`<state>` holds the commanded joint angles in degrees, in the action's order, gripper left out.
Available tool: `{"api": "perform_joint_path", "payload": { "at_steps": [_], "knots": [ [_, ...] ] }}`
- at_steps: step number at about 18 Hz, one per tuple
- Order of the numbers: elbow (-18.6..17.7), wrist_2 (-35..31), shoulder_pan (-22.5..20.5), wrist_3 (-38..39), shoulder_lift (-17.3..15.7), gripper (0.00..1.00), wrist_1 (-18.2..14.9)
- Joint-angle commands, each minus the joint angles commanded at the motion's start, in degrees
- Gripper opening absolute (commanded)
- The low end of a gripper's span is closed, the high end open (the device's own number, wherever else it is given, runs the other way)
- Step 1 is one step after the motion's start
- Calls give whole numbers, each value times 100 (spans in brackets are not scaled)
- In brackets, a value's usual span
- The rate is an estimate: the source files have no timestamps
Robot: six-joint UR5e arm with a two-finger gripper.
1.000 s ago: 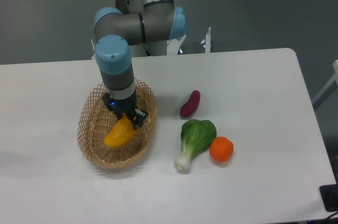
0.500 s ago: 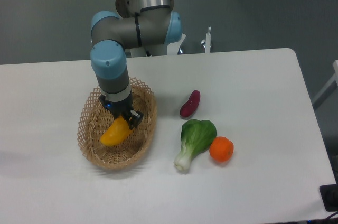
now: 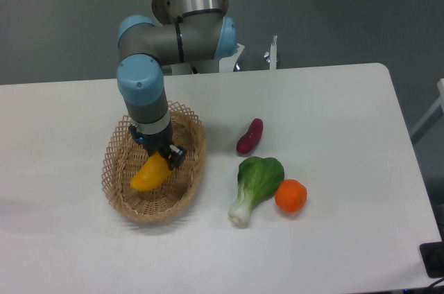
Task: Place the mango in the basket
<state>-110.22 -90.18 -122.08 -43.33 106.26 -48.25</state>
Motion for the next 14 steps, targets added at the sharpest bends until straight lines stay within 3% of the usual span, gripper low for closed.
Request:
{"api": "perform_joint_path", "payload": {
  "at_steps": [3, 7, 14],
  "knots": [
    [114, 0, -9, 9, 53, 91, 114],
    [219, 0, -70, 0, 9, 92, 123],
    [720, 44, -746, -26, -61, 99, 123]
  ]
}}
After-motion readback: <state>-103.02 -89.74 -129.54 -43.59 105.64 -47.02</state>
